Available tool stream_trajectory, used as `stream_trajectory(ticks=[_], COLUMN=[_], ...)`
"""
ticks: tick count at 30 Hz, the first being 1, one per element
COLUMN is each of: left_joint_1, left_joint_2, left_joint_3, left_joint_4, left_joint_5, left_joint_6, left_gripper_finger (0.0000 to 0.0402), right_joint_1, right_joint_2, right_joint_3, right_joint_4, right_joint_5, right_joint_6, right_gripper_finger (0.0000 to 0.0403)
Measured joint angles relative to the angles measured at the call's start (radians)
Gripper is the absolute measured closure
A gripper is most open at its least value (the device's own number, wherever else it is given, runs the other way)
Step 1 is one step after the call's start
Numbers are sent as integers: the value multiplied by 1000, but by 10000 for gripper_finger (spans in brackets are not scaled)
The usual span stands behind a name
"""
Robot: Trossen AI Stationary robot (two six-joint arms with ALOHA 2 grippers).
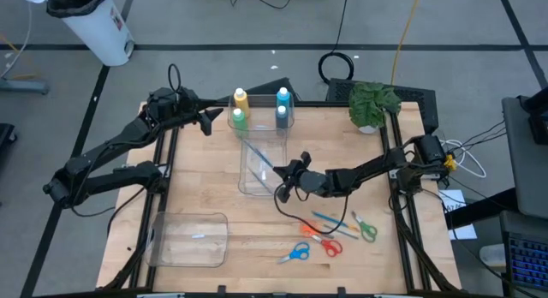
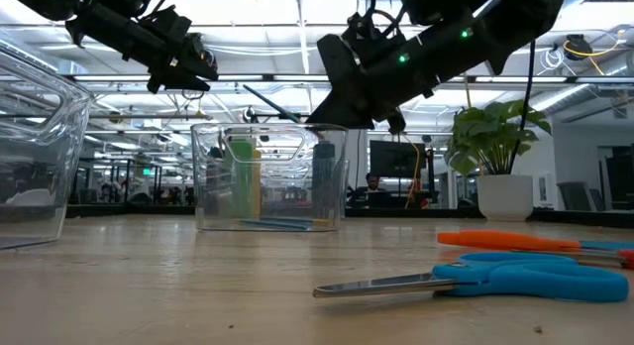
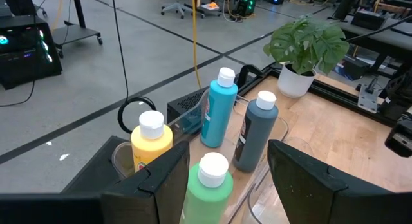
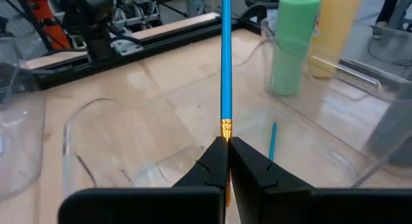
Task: Pick & Place Paint Supplies
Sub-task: Put the blue paintbrush into the middle transparent bin
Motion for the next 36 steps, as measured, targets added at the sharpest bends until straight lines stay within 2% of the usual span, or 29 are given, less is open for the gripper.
stream_trajectory(ticks=[6,11,22,28,36], left_joint_1=[0,0,0,0,0], left_joint_2=[0,0,0,0,0], left_joint_3=[0,0,0,0,0], left_joint_4=[0,0,0,0,0], left_joint_5=[0,0,0,0,0], left_joint_6=[0,0,0,0,0], left_gripper_finger=[188,188,188,188,188], right_joint_1=[1,-9,-9,-10,-10], right_joint_2=[0,0,0,0,0], right_joint_3=[0,0,-1,-1,-1], right_joint_4=[-30,-63,-81,-81,-81], right_joint_5=[-1,-31,-54,-53,-53], right_joint_6=[4,78,67,132,124], right_gripper_finger=[403,402,398,381,337])
